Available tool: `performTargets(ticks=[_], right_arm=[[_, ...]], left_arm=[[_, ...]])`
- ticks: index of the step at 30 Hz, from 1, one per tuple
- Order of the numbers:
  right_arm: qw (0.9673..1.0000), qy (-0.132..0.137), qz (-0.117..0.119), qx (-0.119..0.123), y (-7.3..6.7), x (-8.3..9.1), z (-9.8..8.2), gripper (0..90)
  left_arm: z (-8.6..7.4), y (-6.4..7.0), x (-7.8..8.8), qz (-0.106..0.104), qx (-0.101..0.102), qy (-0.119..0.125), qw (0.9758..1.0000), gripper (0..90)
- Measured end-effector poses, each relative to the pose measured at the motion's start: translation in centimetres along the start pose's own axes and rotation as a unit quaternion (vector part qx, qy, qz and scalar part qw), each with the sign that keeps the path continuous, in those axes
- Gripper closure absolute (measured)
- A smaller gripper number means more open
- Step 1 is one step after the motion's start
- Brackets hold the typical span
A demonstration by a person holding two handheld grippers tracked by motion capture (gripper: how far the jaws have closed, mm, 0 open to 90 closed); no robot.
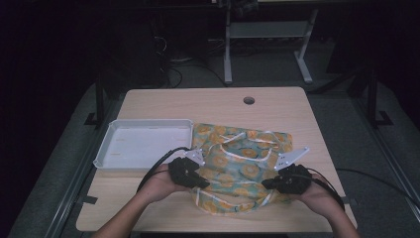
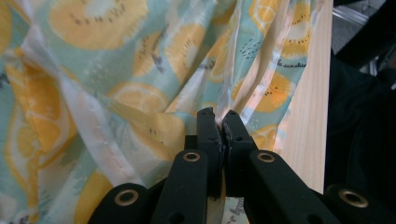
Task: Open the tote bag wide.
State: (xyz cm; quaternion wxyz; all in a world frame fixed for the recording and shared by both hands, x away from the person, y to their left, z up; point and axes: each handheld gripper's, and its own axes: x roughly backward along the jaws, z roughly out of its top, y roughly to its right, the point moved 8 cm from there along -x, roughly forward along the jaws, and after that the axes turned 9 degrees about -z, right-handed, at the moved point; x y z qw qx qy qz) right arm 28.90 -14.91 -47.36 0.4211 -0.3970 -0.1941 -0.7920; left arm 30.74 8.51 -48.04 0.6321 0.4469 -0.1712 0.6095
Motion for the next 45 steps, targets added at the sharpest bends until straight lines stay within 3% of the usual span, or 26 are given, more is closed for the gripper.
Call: performTargets(ticks=[5, 8, 12, 14, 17, 21, 23, 26, 31, 45], right_arm=[[0.9997, -0.019, 0.007, 0.016, -0.3, -1.0, -0.6, 88.7], [0.9994, -0.028, 0.013, 0.018, -0.5, -1.5, -0.8, 88.7], [0.9986, -0.040, 0.014, 0.031, -0.6, -2.2, -1.2, 88.7], [0.9983, -0.043, 0.016, 0.037, -0.7, -2.4, -1.3, 88.7], [0.9981, -0.046, 0.018, 0.038, -0.8, -2.6, -1.2, 88.7], [0.9977, -0.043, 0.018, 0.048, -0.7, -2.8, -1.1, 88.7], [0.9978, -0.041, 0.018, 0.048, -0.6, -2.7, -1.0, 88.7], [0.9980, -0.044, 0.020, 0.041, -0.6, -2.6, -1.1, 88.7], [0.9980, -0.048, 0.021, 0.036, -0.3, -2.6, -1.5, 88.5], [0.9965, -0.070, 0.019, 0.042, -0.2, -3.6, -2.1, 88.5]], left_arm=[[-0.7, -0.2, -0.9, -0.004, 0.006, -0.022, 0.9997, 86.5], [-0.8, -0.2, -1.2, -0.007, 0.007, -0.028, 0.9995, 81.4], [0.1, 0.2, -0.2, -0.003, 0.000, -0.008, 1.0000, 69.4], [1.1, 0.4, 0.9, 0.001, -0.006, 0.015, 0.9999, 67.7], [2.7, 0.0, 2.0, 0.024, -0.015, 0.032, 0.9991, 66.4], [4.1, -1.3, 1.7, 0.053, -0.020, 0.024, 0.9981, 62.2], [4.4, -2.0, 1.2, 0.074, -0.025, 0.010, 0.9969, 59.1], [4.0, -2.7, 0.6, 0.094, -0.027, -0.019, 0.9950, 52.7], [2.8, -2.6, -0.2, 0.098, -0.017, -0.031, 0.9945, 46.9], [0.5, -3.9, -2.9, 0.120, 0.000, -0.073, 0.9901, 46.2]])
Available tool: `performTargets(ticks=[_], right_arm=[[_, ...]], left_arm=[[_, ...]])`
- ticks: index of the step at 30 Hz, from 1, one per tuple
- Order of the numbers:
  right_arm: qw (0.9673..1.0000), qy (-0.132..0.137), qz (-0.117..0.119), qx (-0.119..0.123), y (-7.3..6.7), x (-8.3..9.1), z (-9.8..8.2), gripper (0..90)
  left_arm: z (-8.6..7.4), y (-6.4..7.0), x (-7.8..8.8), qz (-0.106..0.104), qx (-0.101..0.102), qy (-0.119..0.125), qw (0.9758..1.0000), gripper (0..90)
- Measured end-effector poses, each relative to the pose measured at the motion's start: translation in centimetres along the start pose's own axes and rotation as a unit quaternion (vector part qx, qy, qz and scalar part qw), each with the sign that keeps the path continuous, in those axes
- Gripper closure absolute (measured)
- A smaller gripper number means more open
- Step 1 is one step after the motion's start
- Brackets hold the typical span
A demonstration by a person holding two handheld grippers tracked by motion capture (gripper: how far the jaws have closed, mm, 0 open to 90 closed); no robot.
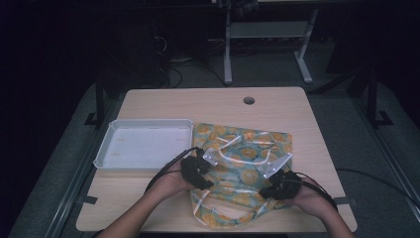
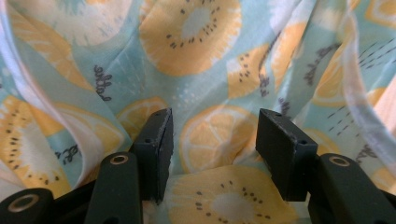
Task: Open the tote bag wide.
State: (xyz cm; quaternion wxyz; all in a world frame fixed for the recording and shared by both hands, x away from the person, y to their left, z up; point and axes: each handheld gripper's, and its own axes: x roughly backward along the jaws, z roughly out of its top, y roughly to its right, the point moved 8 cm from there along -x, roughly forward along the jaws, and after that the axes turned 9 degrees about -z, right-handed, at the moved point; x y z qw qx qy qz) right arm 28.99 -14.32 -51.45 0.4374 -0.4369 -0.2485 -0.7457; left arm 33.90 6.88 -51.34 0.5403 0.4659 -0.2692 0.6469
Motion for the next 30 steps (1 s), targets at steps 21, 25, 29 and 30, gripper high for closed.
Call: performTargets(ticks=[21, 25, 29, 30], right_arm=[[0.9999, -0.015, 0.002, 0.001, 0.0, -0.5, -0.3, 88.6], [0.9999, -0.015, 0.000, 0.004, 0.0, -0.5, -0.3, 88.6], [0.9998, -0.015, -0.001, 0.009, 0.0, -0.5, -0.3, 88.6], [0.9998, -0.017, -0.001, 0.007, 0.0, -0.5, -0.3, 88.7]], left_arm=[[-0.2, -0.6, 0.2, -0.013, 0.010, 0.008, 0.9998, 90.0], [0.7, -0.5, 2.4, -0.029, 0.014, 0.043, 0.9986, 90.0], [2.2, -0.3, 4.5, -0.043, 0.022, 0.092, 0.9946, 90.0], [2.6, -0.4, 5.0, -0.044, 0.021, 0.101, 0.9937, 90.0]])
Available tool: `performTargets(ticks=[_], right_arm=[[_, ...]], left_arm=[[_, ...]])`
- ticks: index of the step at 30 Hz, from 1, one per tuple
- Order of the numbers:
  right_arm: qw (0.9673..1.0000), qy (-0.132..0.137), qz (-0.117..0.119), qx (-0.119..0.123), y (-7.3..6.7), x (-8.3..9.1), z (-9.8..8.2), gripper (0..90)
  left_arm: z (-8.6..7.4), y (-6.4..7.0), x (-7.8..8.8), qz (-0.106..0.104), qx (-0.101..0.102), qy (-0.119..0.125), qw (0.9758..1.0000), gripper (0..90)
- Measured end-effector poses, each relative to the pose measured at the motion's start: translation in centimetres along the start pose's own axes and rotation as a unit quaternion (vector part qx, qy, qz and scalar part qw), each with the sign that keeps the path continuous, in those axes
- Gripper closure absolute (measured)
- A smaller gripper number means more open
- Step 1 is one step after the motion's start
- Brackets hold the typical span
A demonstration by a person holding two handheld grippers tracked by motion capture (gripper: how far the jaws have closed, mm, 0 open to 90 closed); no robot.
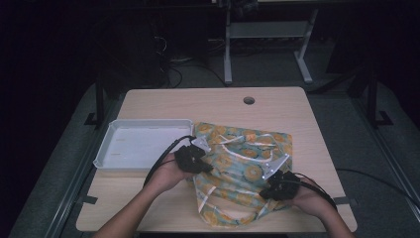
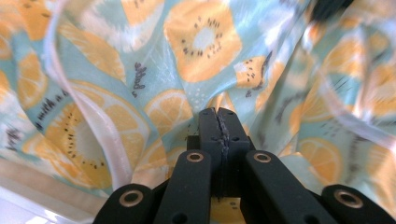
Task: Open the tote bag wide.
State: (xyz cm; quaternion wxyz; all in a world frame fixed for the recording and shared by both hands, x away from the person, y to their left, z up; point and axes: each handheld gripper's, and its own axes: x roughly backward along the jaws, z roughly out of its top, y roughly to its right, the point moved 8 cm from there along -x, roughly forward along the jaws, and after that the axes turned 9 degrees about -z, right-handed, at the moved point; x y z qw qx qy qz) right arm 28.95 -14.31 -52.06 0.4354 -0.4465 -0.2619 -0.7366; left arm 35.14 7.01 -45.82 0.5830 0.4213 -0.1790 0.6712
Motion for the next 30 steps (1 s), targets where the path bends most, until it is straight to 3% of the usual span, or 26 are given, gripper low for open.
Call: performTargets(ticks=[3, 16, 22, 30], right_arm=[[0.9999, -0.001, -0.003, 0.010, 0.0, 0.0, 0.0, 88.8], [0.9999, -0.008, 0.007, 0.010, -0.1, 0.1, -0.2, 89.4], [0.9998, -0.012, 0.008, 0.012, -0.2, 0.2, -0.4, 89.5], [0.9997, -0.018, 0.011, 0.011, -0.3, 0.4, -0.7, 89.7]], left_arm=[[0.9, -0.3, 0.7, 0.005, 0.000, 0.013, 0.9999, 90.0], [3.9, -3.5, 2.7, 0.037, 0.016, 0.054, 0.9977, 90.0], [4.2, -4.9, 3.2, 0.057, 0.027, 0.076, 0.9951, 90.0], [3.8, -7.3, 3.2, 0.085, 0.044, 0.081, 0.9921, 90.0]])
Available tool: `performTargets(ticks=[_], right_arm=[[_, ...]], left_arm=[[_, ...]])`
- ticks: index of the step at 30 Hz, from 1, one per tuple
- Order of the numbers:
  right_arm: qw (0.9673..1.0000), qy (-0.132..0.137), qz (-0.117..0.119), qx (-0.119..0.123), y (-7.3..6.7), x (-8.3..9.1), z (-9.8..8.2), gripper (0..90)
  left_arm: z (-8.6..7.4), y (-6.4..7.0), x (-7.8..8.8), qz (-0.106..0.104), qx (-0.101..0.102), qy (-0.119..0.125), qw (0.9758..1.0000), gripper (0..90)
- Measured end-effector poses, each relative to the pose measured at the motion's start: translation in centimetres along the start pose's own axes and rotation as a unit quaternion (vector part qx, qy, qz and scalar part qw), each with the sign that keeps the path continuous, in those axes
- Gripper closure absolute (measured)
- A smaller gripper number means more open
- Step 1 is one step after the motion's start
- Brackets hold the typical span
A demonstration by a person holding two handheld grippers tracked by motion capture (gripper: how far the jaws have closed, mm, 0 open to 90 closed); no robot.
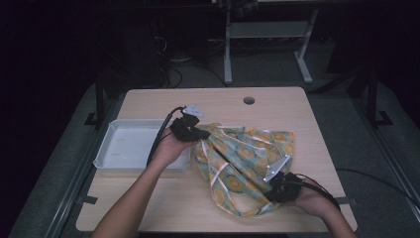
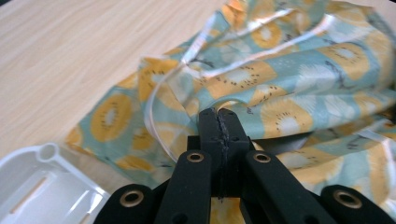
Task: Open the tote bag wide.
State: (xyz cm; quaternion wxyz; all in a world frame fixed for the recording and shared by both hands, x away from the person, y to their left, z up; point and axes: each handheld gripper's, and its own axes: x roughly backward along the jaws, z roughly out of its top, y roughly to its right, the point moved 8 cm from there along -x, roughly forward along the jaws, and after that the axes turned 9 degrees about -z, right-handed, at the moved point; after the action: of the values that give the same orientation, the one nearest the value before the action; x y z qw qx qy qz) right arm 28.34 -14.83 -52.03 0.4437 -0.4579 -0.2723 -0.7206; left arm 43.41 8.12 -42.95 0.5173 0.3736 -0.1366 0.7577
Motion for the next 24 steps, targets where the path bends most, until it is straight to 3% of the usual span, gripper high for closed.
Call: performTargets(ticks=[8, 11, 17, 20, 24], right_arm=[[1.0000, 0.000, 0.006, -0.002, 0.0, 0.0, -0.1, 89.7], [1.0000, -0.001, 0.007, -0.002, 0.0, 0.1, -0.1, 89.7], [1.0000, -0.003, 0.000, 0.008, -0.1, 0.1, 0.0, 88.9], [0.9999, 0.010, -0.004, -0.002, 0.0, 0.7, 0.4, 85.0], [0.9989, 0.035, -0.024, -0.020, 0.7, 2.4, 0.8, 78.4]], left_arm=[[0.2, -2.0, -1.2, 0.025, 0.010, -0.012, 0.9996, 90.0], [0.1, -2.5, -1.5, 0.025, 0.014, -0.018, 0.9994, 90.0], [0.0, -1.7, -2.1, 0.011, 0.015, -0.023, 0.9996, 90.0], [0.0, -1.5, -2.1, 0.008, -0.002, -0.033, 0.9994, 90.0], [0.0, -1.2, -2.3, 0.003, 0.003, -0.035, 0.9994, 90.0]])
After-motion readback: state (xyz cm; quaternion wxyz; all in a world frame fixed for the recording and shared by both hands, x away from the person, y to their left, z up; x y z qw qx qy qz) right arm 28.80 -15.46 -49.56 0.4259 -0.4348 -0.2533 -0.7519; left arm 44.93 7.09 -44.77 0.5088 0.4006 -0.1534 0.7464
